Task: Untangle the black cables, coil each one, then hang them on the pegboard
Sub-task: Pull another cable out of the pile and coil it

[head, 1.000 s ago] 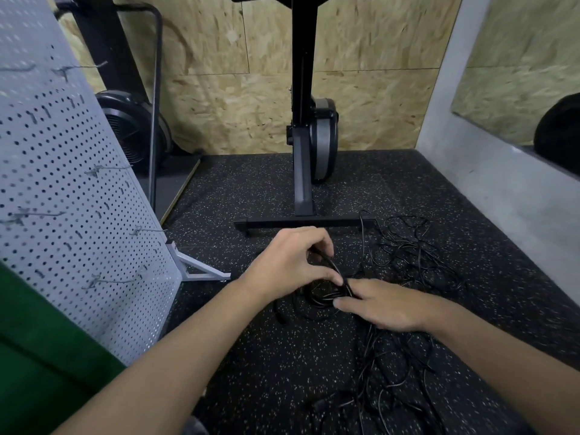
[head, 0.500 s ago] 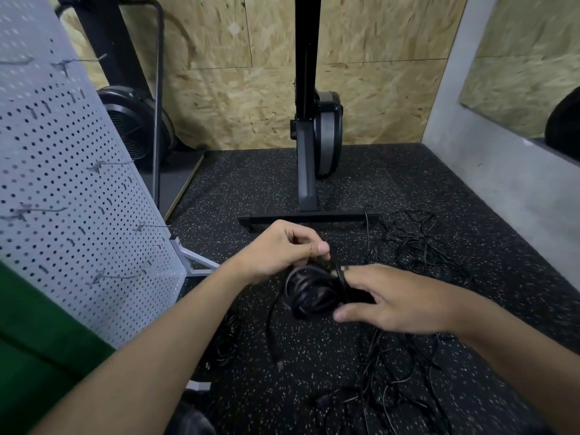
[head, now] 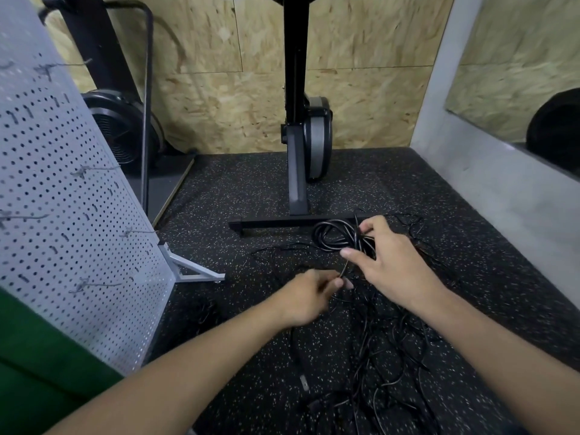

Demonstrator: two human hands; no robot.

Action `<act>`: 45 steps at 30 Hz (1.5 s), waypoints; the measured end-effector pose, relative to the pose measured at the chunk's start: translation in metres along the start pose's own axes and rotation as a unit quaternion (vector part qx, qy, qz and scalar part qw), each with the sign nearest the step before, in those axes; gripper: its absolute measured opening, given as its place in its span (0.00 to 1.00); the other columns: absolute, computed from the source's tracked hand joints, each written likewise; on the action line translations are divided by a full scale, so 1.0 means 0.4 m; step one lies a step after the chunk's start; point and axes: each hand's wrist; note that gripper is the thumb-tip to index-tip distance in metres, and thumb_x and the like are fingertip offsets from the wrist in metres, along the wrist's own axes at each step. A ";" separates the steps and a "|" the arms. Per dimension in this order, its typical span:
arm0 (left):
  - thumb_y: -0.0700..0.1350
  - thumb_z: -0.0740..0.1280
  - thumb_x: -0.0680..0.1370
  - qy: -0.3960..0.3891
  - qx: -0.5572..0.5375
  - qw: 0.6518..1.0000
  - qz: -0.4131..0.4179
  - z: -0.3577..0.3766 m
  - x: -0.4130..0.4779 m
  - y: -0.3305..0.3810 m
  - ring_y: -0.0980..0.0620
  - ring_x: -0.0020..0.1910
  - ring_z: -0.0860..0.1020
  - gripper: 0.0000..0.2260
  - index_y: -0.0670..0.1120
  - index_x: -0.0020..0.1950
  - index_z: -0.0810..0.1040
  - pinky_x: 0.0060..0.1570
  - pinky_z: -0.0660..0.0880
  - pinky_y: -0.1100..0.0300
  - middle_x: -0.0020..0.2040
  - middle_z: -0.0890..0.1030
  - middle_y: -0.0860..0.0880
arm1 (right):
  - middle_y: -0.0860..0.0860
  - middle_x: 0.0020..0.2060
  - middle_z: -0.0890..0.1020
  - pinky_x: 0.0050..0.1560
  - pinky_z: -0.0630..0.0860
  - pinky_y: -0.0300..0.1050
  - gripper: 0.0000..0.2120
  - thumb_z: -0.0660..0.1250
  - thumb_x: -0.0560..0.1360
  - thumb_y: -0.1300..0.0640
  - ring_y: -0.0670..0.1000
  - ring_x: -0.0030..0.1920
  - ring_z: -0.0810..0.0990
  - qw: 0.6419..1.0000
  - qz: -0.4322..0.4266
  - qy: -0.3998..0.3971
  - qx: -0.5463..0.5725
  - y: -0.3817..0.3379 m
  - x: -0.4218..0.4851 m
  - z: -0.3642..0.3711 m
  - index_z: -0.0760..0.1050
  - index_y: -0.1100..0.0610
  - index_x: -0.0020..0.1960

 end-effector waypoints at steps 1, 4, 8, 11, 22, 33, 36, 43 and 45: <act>0.52 0.57 0.88 0.017 0.058 0.998 0.012 0.011 -0.001 0.022 0.56 0.26 0.68 0.15 0.48 0.62 0.81 0.28 0.66 0.61 0.32 0.74 0.52 | 0.51 0.50 0.78 0.51 0.69 0.45 0.21 0.69 0.81 0.45 0.50 0.49 0.77 1.000 -0.006 0.014 -0.020 0.012 0.007 0.007 0.67 0.53 0.68; 0.51 0.58 0.88 0.062 0.212 0.974 0.048 -0.004 -0.009 0.068 0.44 0.38 0.78 0.13 0.46 0.56 0.79 0.41 0.75 0.53 0.44 0.83 0.42 | 0.55 0.60 0.80 0.57 0.74 0.49 0.21 0.69 0.81 0.47 0.55 0.58 0.78 0.996 -0.023 0.054 -0.061 0.037 0.026 0.011 0.70 0.56 0.68; 0.52 0.61 0.86 0.086 0.357 0.924 0.110 -0.061 -0.039 0.093 0.42 0.54 0.82 0.11 0.51 0.63 0.80 0.52 0.80 0.47 0.56 0.84 0.46 | 0.52 0.64 0.79 0.64 0.76 0.58 0.23 0.69 0.81 0.45 0.56 0.65 0.77 0.993 -0.032 0.002 -0.115 0.049 0.029 0.014 0.71 0.53 0.71; 0.54 0.61 0.85 0.124 0.394 0.894 0.174 -0.124 -0.052 0.078 0.49 0.53 0.82 0.11 0.53 0.59 0.82 0.49 0.80 0.49 0.54 0.83 0.54 | 0.48 0.66 0.78 0.66 0.75 0.57 0.23 0.69 0.81 0.45 0.53 0.66 0.76 0.990 -0.055 -0.043 -0.122 0.043 0.019 0.002 0.70 0.50 0.72; 0.64 0.62 0.80 0.193 0.305 0.887 0.288 -0.192 -0.027 0.019 0.56 0.44 0.82 0.19 0.53 0.51 0.87 0.41 0.80 0.52 0.45 0.83 0.57 | 0.45 0.56 0.83 0.66 0.73 0.42 0.12 0.76 0.77 0.58 0.40 0.60 0.81 0.943 -0.139 -0.293 0.082 -0.003 -0.018 -0.059 0.76 0.52 0.57; 0.47 0.60 0.88 0.136 0.085 0.978 0.134 -0.095 0.000 0.006 0.60 0.30 0.73 0.13 0.46 0.53 0.83 0.33 0.70 0.66 0.34 0.77 0.58 | 0.53 0.57 0.86 0.52 0.83 0.46 0.13 0.73 0.76 0.60 0.56 0.54 0.85 0.934 -0.096 -0.065 0.337 -0.002 -0.012 -0.064 0.77 0.61 0.59; 0.50 0.56 0.89 0.097 0.125 0.983 0.092 -0.030 0.002 0.046 0.55 0.27 0.70 0.15 0.46 0.51 0.79 0.27 0.65 0.65 0.32 0.75 0.55 | 0.50 0.56 0.85 0.48 0.84 0.43 0.12 0.74 0.78 0.58 0.49 0.46 0.86 0.960 -0.016 0.038 0.278 0.010 0.010 -0.019 0.77 0.55 0.59; 0.53 0.58 0.88 0.087 0.247 0.961 0.086 -0.022 -0.009 0.085 0.46 0.33 0.74 0.15 0.47 0.45 0.73 0.36 0.69 0.53 0.37 0.78 0.47 | 0.50 0.33 0.77 0.35 0.67 0.43 0.15 0.75 0.78 0.51 0.47 0.33 0.75 0.994 0.011 0.108 0.014 0.061 0.025 -0.020 0.75 0.51 0.61; 0.53 0.59 0.87 0.057 0.305 0.945 0.100 -0.014 -0.018 0.097 0.43 0.38 0.78 0.13 0.45 0.52 0.76 0.39 0.73 0.52 0.43 0.81 0.43 | 0.44 0.35 0.73 0.38 0.68 0.44 0.16 0.75 0.78 0.51 0.43 0.35 0.73 0.996 0.000 0.085 -0.035 0.065 0.027 -0.005 0.75 0.53 0.62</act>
Point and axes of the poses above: each hand's wrist, its own x-axis towards the middle knuckle, its own z-axis out of the palm, y = z × x
